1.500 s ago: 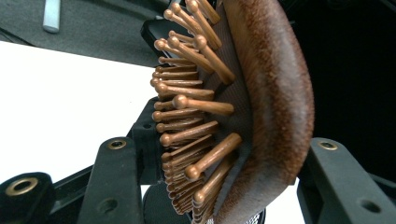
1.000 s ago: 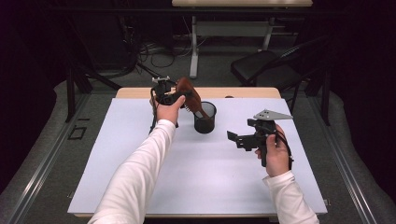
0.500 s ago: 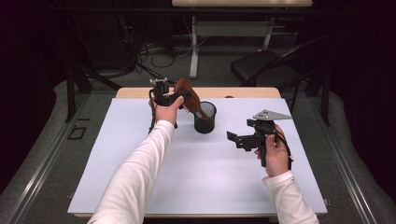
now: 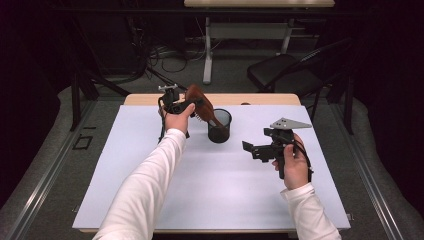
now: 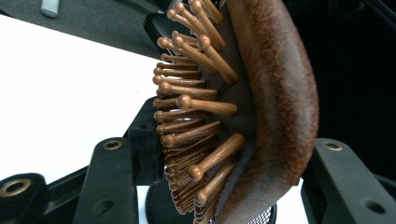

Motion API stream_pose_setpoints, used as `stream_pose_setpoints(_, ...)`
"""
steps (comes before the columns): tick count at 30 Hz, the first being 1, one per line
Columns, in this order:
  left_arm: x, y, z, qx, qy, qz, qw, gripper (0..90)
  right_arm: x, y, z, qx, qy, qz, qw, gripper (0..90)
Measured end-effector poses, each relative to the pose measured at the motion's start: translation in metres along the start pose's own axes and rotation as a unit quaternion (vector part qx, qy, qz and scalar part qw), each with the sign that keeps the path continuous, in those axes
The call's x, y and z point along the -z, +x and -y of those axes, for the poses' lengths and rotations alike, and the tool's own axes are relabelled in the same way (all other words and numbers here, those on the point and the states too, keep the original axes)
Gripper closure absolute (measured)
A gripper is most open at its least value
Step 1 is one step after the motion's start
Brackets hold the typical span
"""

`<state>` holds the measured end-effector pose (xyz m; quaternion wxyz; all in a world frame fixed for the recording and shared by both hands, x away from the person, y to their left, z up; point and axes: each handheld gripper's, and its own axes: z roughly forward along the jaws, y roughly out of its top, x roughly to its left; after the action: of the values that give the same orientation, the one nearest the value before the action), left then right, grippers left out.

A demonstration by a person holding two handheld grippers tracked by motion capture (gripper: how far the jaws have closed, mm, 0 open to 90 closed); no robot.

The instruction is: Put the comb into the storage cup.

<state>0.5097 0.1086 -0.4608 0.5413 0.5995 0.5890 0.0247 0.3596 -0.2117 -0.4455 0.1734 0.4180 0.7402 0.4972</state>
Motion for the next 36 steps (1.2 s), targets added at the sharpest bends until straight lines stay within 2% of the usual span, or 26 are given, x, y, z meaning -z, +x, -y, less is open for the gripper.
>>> stream_pose_setpoints(19,-0.0007,-0.001,0.0008,0.001,-0.006,-0.008,1.0,45.8,-0.0011,0.0005,0.0007,0.001,0.003,0.0,1.0,3.2)
stream_pose_setpoints(29,-0.0003,0.0002,0.0003,0.014,-0.015,-0.003,0.9998,43.3,-0.0011,0.0,0.001,0.001,0.002,0.001,1.0,3.5)
stream_pose_setpoints(36,0.0012,0.0003,-0.0005,0.014,-0.028,0.003,0.9995,39.0,-0.0016,0.0003,0.0012,0.001,0.004,0.001,1.0,3.6)
